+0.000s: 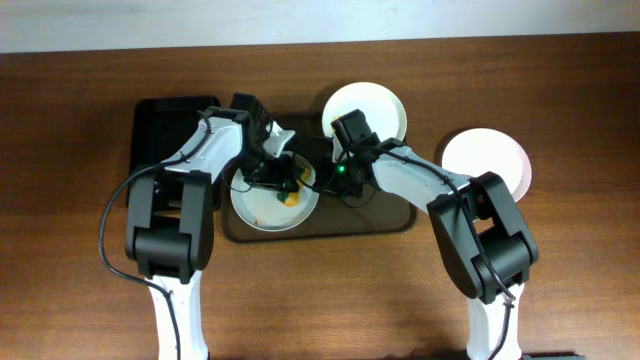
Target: Clean dirty plates on tray and stack at the side
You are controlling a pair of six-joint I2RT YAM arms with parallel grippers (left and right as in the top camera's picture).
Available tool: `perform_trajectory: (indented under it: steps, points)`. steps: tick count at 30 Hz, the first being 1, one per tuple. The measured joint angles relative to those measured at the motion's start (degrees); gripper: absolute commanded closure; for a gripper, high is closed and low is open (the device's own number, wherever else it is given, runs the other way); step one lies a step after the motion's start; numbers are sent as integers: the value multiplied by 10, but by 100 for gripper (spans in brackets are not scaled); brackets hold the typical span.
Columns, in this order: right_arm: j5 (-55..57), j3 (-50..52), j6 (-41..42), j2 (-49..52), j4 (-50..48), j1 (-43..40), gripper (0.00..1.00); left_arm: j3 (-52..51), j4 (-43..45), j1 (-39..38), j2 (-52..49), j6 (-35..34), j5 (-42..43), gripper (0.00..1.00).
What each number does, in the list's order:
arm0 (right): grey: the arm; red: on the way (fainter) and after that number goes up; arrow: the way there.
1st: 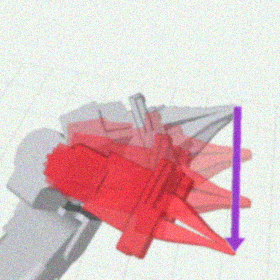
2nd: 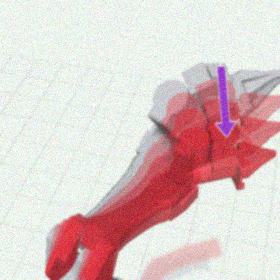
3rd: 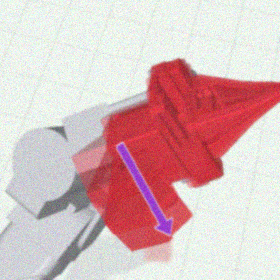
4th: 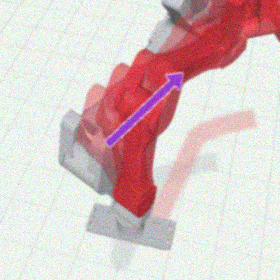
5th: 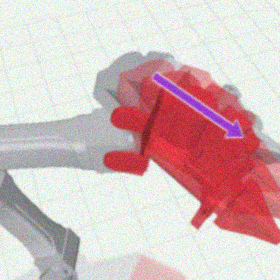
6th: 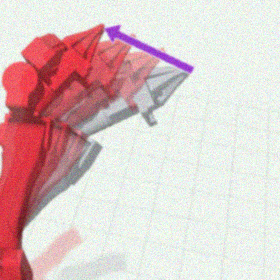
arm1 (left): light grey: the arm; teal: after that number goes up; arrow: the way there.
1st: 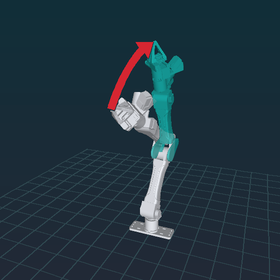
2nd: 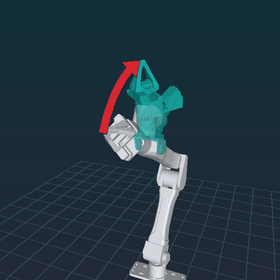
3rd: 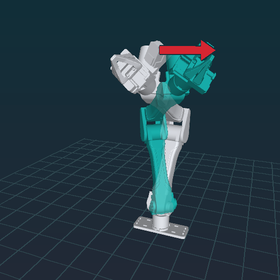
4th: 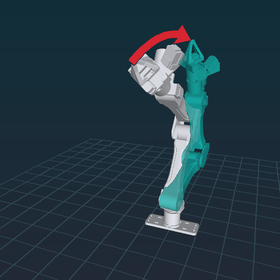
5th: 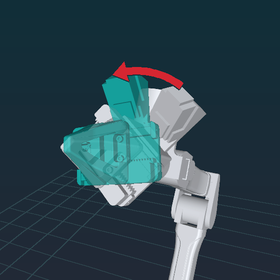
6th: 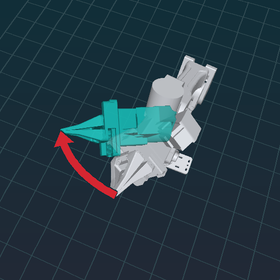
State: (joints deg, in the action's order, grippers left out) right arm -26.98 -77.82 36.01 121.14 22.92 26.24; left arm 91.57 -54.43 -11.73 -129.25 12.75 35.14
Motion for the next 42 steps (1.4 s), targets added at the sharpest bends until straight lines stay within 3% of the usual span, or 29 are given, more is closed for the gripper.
perform_trajectory:
  steps: [3, 7, 9, 13, 20, 24, 27, 31, 34, 42]
  points:
    - [-1, 0, -1, 0, -1, 0, 96, -8, 29, -1, -6, 21, 43, 99]
    - [-2, 0, 0, 0, -3, -1, 96, -6, 75, -5, -5, -69, 23, 100]
    - [-1, 0, 0, 0, -3, -1, 96, 2, 64, -13, 5, -174, -50, 99]
    - [-1, 0, 0, 0, -3, -1, 96, 12, 24, -9, 20, -321, -204, 100]
    - [-1, 0, 0, 0, -3, -1, 96, 17, -52, 10, 26, -387, -359, 99]
    - [-16, 0, -1, 2, -6, 5, 96, 18, -125, 9, 23, -346, -405, 100]
    - [-21, 0, -4, 3, -5, 6, 96, 17, -154, 10, 21, -273, -393, 100]
    - [-23, 0, -6, 3, -5, 6, 96, 10, -166, 22, 18, -116, -264, 100]
    - [-23, 0, -7, 3, -5, 6, 96, 2, -158, 21, 12, -47, -154, 100]
    - [-22, 0, -7, 3, -5, 6, 96, -8, -62, 19, 0, -1, -7, 99]
